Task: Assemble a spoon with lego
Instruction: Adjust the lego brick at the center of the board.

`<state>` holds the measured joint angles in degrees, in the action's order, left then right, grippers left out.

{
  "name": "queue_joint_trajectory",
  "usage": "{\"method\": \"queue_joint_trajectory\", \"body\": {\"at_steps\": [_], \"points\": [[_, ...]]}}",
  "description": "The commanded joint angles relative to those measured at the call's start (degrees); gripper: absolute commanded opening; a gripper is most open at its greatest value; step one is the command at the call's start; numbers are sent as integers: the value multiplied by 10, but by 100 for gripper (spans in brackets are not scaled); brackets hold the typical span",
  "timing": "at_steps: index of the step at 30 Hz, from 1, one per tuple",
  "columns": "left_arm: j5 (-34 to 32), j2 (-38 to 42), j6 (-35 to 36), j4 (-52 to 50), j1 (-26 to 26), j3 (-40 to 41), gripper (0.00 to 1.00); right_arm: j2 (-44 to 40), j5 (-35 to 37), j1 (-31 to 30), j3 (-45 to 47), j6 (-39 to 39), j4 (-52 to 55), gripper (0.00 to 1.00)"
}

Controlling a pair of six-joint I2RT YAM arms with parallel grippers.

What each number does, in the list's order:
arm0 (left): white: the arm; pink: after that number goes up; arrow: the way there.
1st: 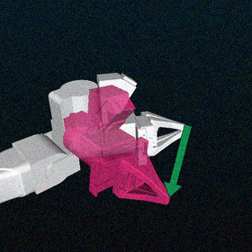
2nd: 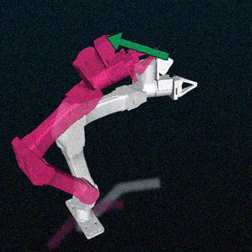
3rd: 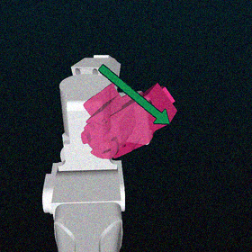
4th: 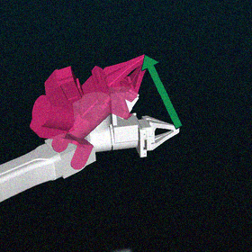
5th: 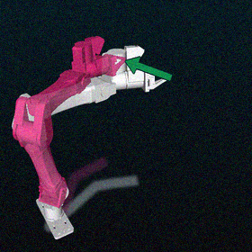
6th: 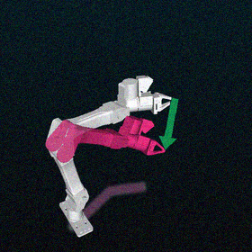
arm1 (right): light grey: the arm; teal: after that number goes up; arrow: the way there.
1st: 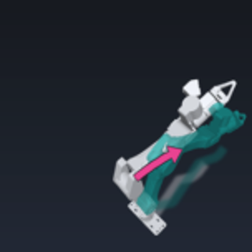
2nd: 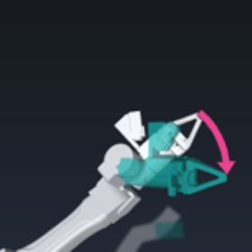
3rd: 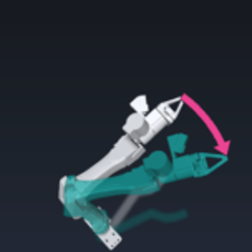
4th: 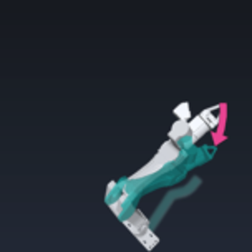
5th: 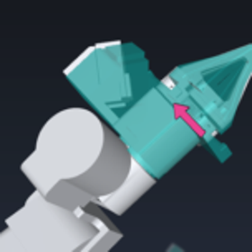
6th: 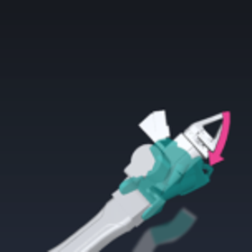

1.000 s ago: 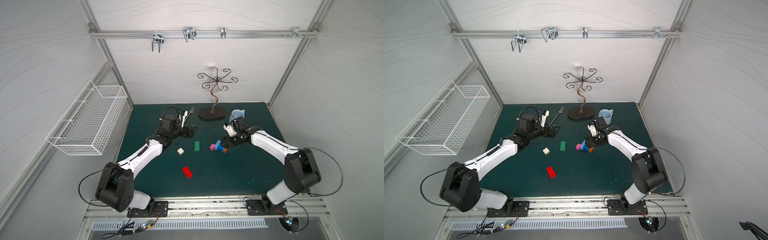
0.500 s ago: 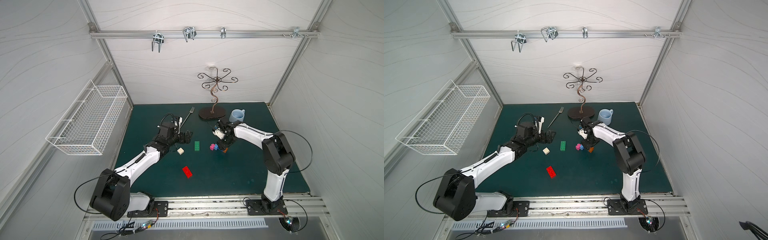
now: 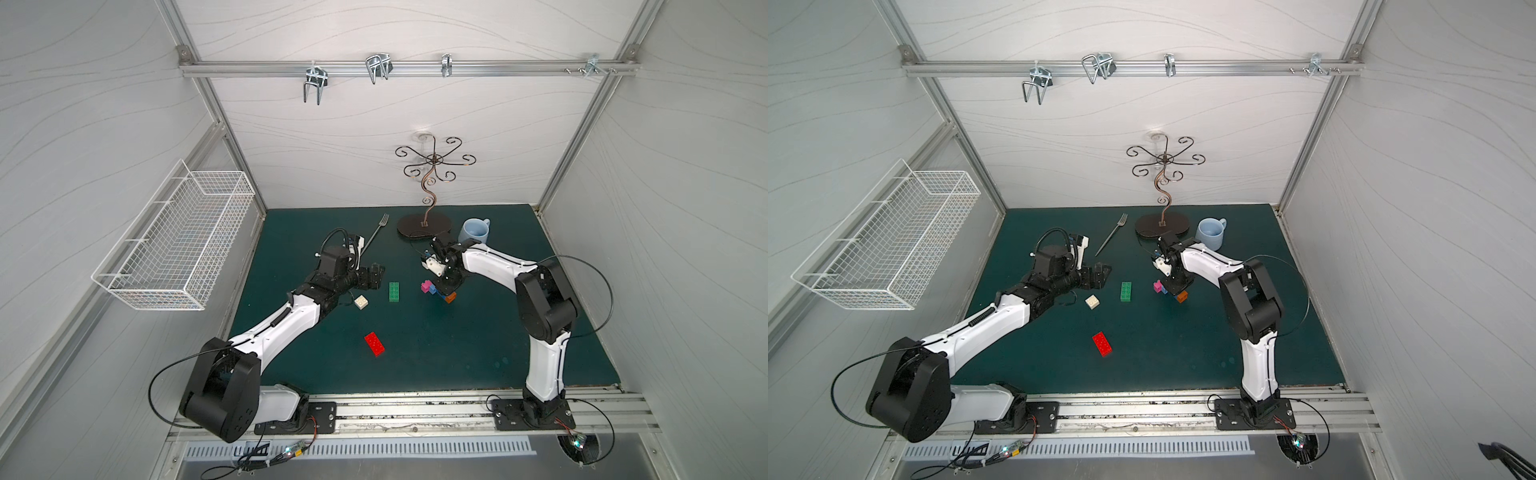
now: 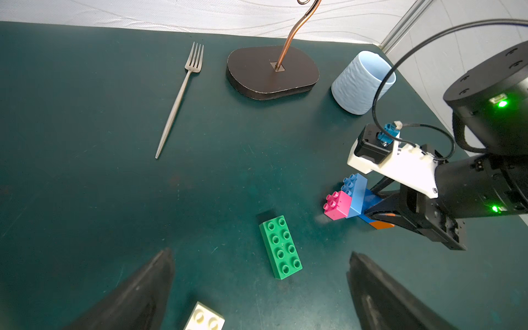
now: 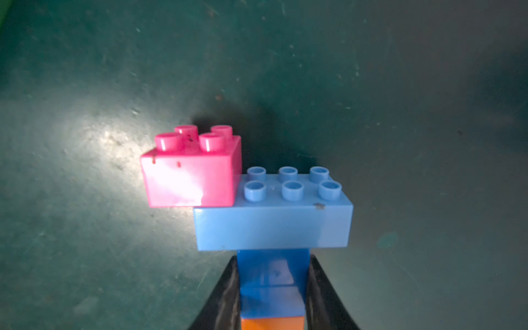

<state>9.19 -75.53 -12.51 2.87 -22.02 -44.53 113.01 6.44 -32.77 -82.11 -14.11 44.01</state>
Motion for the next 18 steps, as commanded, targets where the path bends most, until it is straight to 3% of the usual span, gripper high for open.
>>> {"method": "queue_joint_trajectory", "body": {"at_steps": [1,6,13,16,18], "points": [[5,20,-11,12,2,7,100,3,-9,-3,8,-4,15,18],[9,39,-16,6,1,20,100,-40,-5,-4,28,57,-18,15],[23,69,-16,-30,0,24,100,-221,13,-23,178,170,-165,16],[28,85,-27,-39,-3,29,100,-308,66,-54,282,202,-285,15],[29,97,-32,-42,-10,35,100,-371,102,-76,378,228,-430,16]]}}
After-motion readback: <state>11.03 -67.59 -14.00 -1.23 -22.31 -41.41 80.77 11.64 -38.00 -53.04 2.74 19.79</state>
